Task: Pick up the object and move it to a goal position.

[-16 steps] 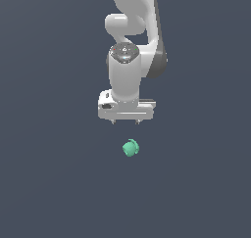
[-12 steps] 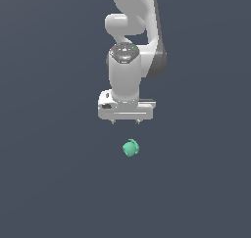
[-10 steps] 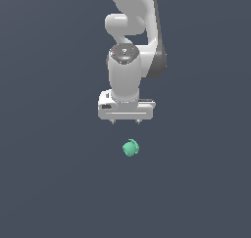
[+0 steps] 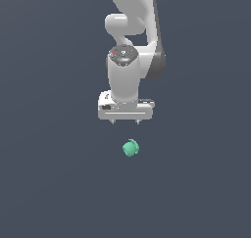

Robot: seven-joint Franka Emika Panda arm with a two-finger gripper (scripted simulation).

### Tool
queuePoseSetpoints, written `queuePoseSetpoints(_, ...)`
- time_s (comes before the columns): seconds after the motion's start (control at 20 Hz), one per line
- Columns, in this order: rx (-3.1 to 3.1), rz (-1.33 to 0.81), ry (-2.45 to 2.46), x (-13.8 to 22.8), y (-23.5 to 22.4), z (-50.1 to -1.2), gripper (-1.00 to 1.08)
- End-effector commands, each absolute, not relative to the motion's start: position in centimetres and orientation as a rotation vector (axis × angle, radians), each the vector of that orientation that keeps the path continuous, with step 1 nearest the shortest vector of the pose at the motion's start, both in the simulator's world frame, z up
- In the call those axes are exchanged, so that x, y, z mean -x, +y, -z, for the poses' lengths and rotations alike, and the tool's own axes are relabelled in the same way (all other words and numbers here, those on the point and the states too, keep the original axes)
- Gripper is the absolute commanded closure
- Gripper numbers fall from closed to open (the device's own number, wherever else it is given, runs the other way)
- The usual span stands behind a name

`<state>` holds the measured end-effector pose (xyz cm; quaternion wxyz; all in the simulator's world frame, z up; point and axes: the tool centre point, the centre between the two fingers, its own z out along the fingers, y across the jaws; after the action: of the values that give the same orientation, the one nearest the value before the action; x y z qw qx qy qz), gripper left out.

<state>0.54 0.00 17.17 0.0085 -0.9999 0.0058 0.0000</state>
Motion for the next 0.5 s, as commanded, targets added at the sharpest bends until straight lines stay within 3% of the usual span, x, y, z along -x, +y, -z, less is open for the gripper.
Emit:
queuePoseSetpoints(0.0,3.125,0.000,0.004,-0.6,0.0,-17.1,-0.92)
queuePoseSetpoints(0.45,3.128,-0.002,-0.189,-1.8,0.5,-15.6,-0.92)
